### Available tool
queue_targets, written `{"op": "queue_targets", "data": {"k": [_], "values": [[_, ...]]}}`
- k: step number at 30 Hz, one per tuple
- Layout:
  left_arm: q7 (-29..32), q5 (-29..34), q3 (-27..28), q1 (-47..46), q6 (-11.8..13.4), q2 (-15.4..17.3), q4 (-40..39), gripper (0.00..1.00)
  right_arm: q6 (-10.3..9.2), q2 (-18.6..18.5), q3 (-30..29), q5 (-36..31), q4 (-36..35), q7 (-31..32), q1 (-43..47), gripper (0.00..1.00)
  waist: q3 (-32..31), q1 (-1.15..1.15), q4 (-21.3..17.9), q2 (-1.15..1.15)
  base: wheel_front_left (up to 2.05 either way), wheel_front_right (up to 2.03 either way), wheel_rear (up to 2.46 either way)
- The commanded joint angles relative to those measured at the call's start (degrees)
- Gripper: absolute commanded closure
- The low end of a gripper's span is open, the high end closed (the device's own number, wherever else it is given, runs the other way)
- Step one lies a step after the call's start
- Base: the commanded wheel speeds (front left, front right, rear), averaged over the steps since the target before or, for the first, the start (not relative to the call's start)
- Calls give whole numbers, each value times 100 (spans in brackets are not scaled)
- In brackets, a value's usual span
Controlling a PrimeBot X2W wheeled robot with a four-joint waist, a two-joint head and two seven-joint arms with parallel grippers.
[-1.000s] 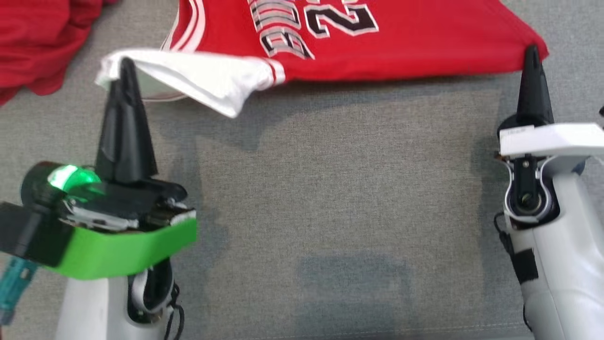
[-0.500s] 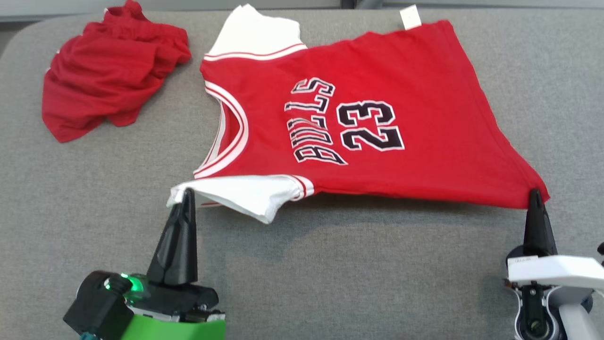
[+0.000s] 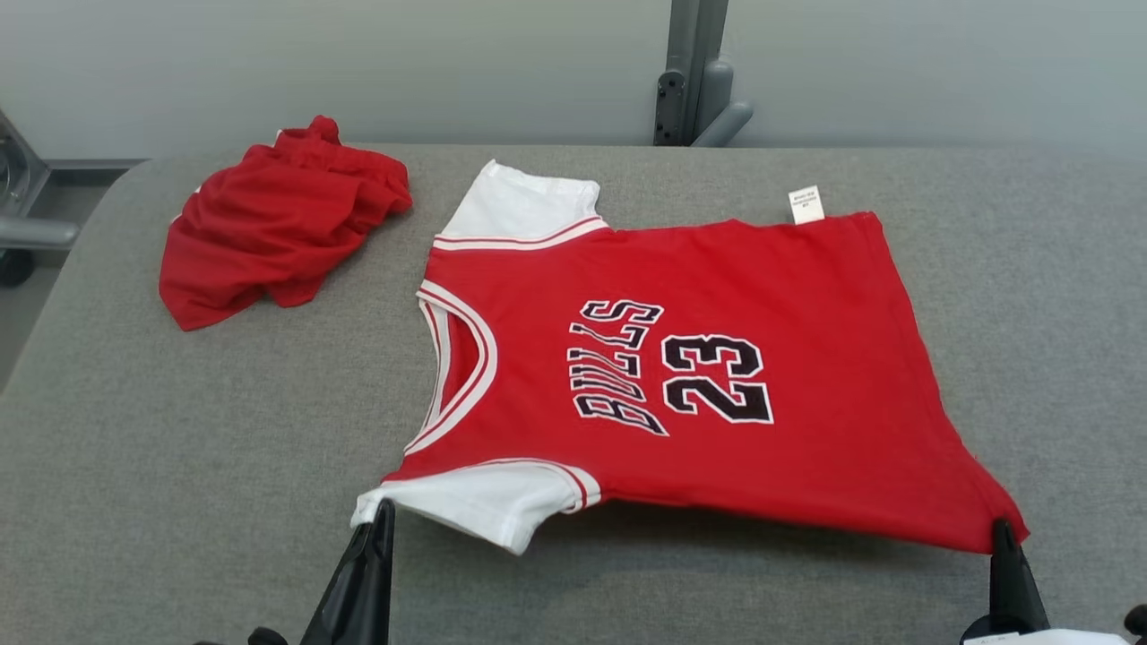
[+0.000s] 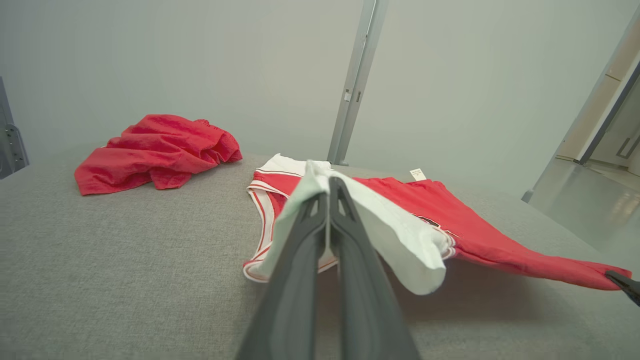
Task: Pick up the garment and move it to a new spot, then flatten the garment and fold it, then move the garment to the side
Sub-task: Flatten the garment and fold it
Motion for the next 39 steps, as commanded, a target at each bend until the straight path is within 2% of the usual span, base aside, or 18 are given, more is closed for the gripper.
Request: {"op": "queue_targets", "data": {"k": [1, 11, 22, 32, 39], "values": [[-3, -19, -6, 126, -12, 38, 22, 100, 2, -17, 56, 35, -22, -15, 176, 100, -138, 1, -50, 0, 0, 0, 0], [-4, -90, 89, 39, -12, 46, 191, 100, 2, -20, 260, 117, 120, -15, 199, 100, 41, 1, -173, 0, 0, 0, 0], [-4, -101, -81, -938, -12, 242, 805, 100, 2, -18, 376, -59, 590, -15, -578, 100, 309, 1, -263, 0, 0, 0, 0], [-1, -176, -285, -2538, -12, 40, 2144, 100, 2, -17, 414, -184, 1242, -15, -1617, 100, 776, 1, -417, 0, 0, 0, 0], [-2, -290, -328, -3205, -12, -4, 2939, 100, 2, -17, 461, -309, 1853, -14, -2323, 100, 1084, 1, -621, 0, 0, 0, 0]]}}
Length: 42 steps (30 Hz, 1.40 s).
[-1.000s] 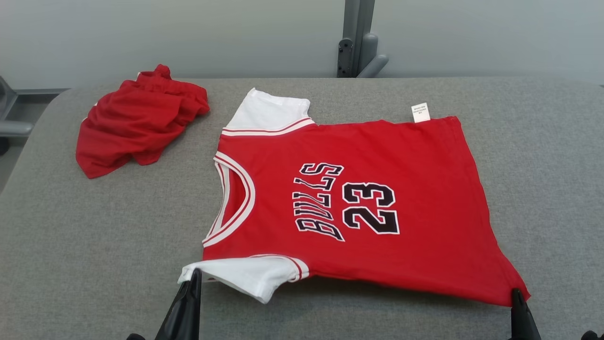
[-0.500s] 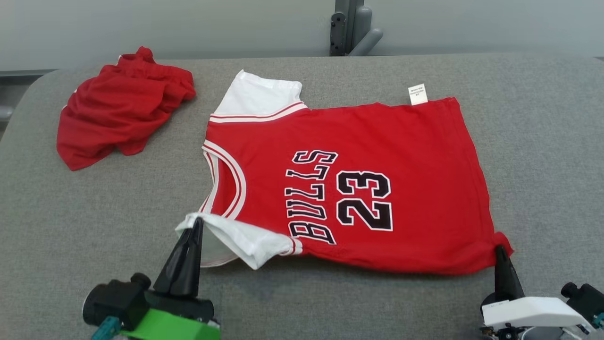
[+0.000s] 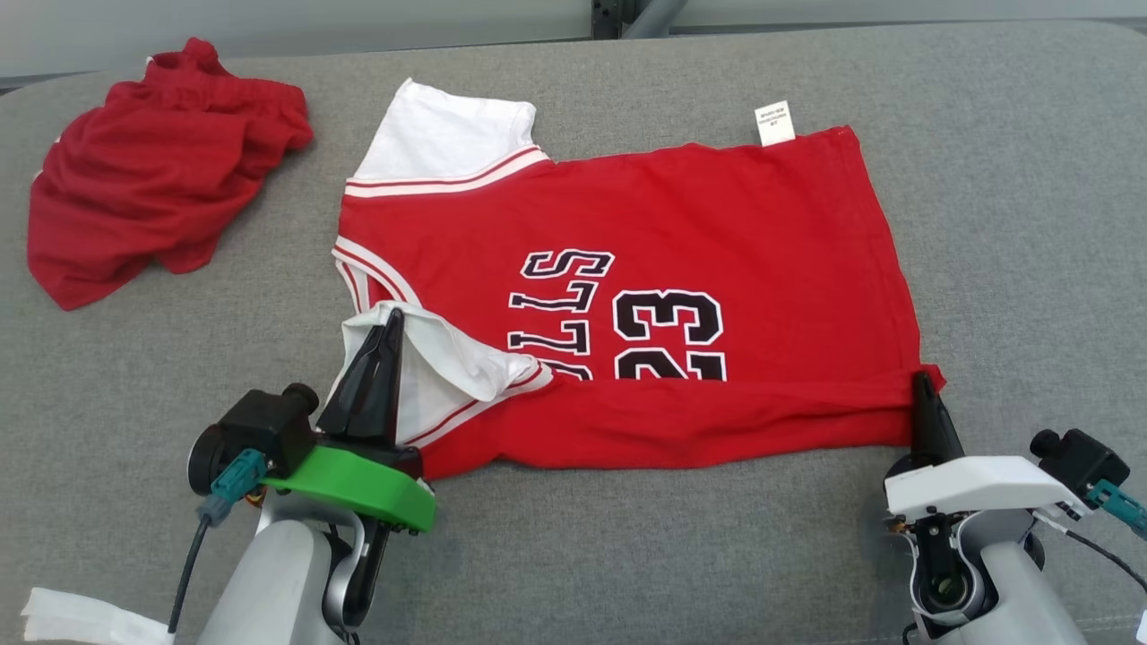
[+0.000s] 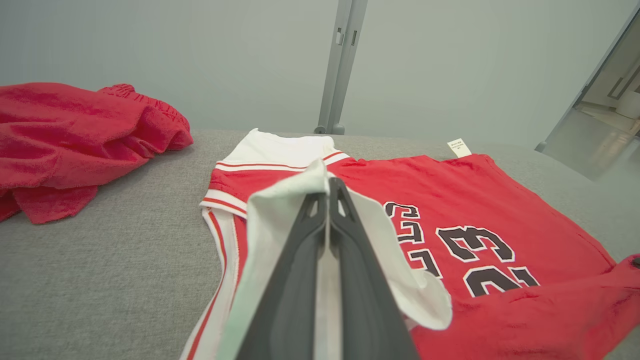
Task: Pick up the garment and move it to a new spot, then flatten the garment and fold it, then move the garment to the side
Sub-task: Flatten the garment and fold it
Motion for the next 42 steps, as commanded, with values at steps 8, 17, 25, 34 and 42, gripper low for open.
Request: {"op": "queue_targets", "data": {"k": [8, 17, 25, 34, 42], "values": [[0, -83, -97, -437, -12, 16, 444, 100, 2, -18, -195, 42, 193, -15, -512, 0, 281, 0, -237, 0, 0, 0, 0], [0, 13, 6, -434, -12, -33, 422, 0, 2, -24, -384, -322, -168, -14, -442, 0, 60, 0, -191, 0, 0, 0, 0], [0, -80, 350, 142, -12, -111, 286, 0, 2, -17, -842, -1254, -939, -14, 146, 0, -318, 0, -106, 0, 0, 0, 0], [16, -103, 938, 995, 79, -190, 870, 0, 2, -19, -774, -1994, -1184, -14, 924, 0, -619, 0, -65, 0, 0, 0, 0], [497, -649, 996, 901, 44, -265, 1528, 0, 2, -19, -528, -2289, -1103, -14, 1096, 0, -648, 0, -218, 0, 0, 0, 0]]}}
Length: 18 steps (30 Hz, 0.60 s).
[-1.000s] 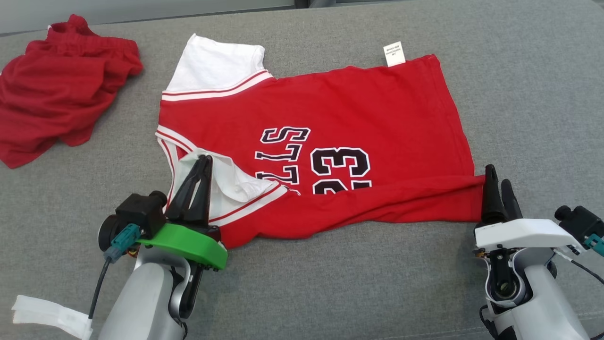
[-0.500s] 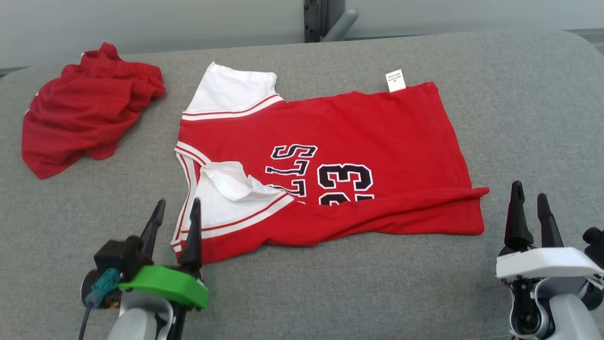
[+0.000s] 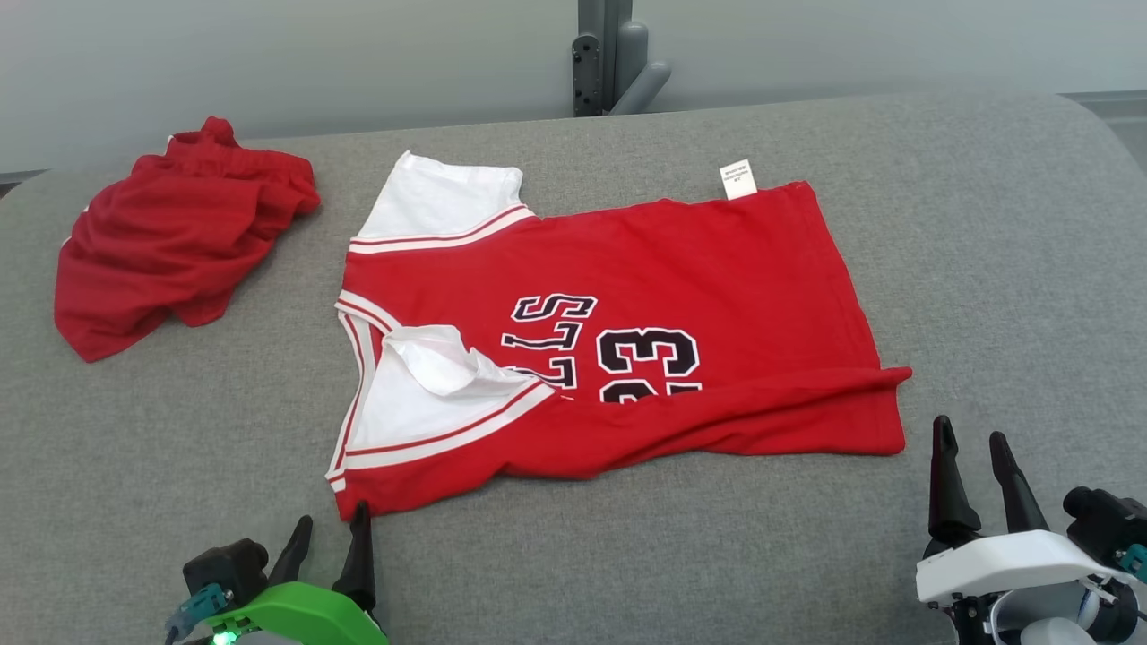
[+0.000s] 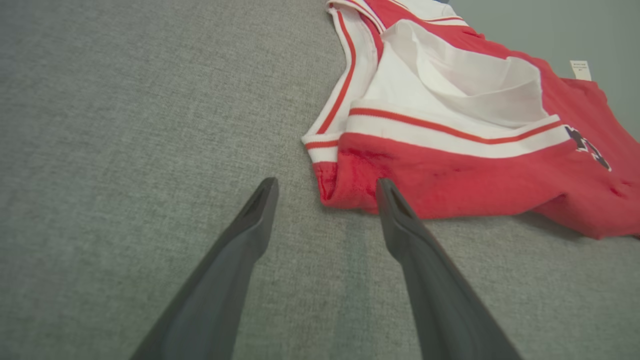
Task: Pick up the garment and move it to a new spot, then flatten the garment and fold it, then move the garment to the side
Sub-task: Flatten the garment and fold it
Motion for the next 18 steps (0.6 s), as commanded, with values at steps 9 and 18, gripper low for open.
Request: {"op": "queue_targets", "data": {"k": [9, 18], "values": [[179, -284, 76, -508, 22, -36, 480, 0, 2, -20, 193, -211, 122, -14, -201, 0, 313, 0, -195, 0, 0, 0, 0], [245, -245, -138, -632, 5, -76, 573, 100, 1, -23, 451, -213, 554, 131, -515, 0, 434, 0, -192, 0, 0, 0, 0]]}}
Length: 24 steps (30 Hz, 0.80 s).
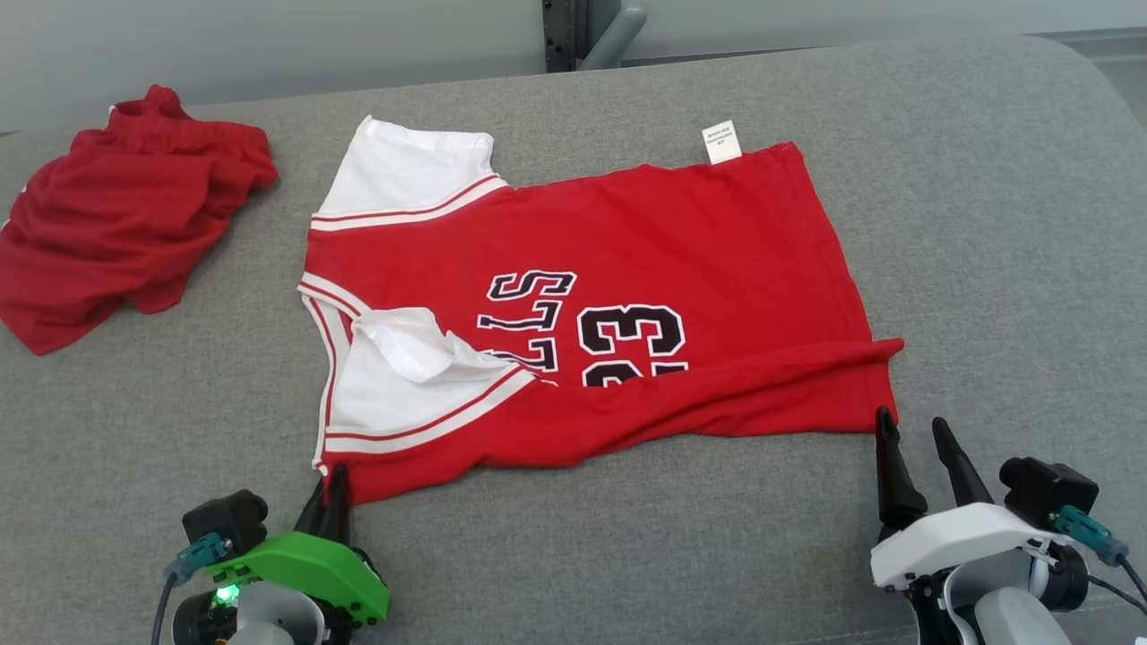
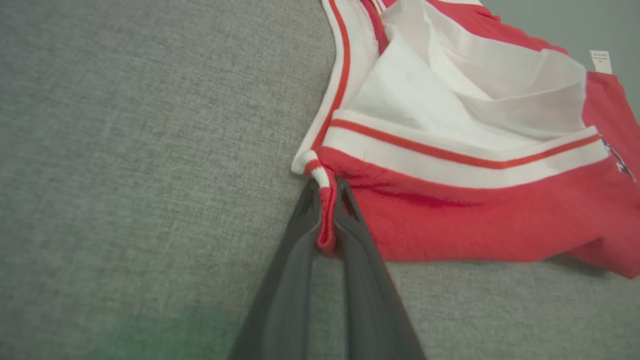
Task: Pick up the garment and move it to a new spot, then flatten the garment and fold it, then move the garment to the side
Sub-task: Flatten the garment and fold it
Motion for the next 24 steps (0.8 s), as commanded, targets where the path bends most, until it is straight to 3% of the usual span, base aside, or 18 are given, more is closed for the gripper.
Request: {"op": "queue_targets", "data": {"k": [1, 11, 13, 16, 17, 18, 21, 24], "values": [[1, 44, -62, 14, -16, -45, 29, 100, 1, -27, -36, -8, 114, 17, -124, 0, 3, 0, 32, 0, 0, 0, 0], [-292, 163, -136, 66, 102, 2, -601, 100, 0, -24, -107, -72, 1576, 336, -896, 0, 14, 0, 247, 0, 0, 0, 0], [-301, 149, -127, 105, 124, 28, -718, 100, 0, -15, -57, 19, 1898, 403, -1062, 16, 11, 0, 285, 0, 0, 0, 0], [-289, 134, -117, 136, 170, 47, -865, 100, 1, 1, 97, 313, 2289, 444, -1298, 25, 11, 0, 325, 0, 0, 0, 0], [-272, 126, -116, 152, 192, 57, -900, 100, 1, 6, 148, 369, 2415, 425, -1374, 37, 9, 0, 332, 0, 0, 0, 0], [-262, 123, -115, 166, 204, 67, -928, 100, 2, 10, 193, 397, 2548, 411, -1439, 58, 5, 0, 341, 0, 0, 0, 0], [-276, 113, -117, 206, 241, 69, -1013, 100, 2, 32, 349, 593, 2816, 399, -1601, 100, -3, 0, 371, 0, 0, 0, 0], [-304, 118, -125, 250, 258, 96, -1117, 100, 1, 3, 404, 802, 2876, 313, -1660, 100, -24, 0, 376, 0, 0, 0, 0]]}}
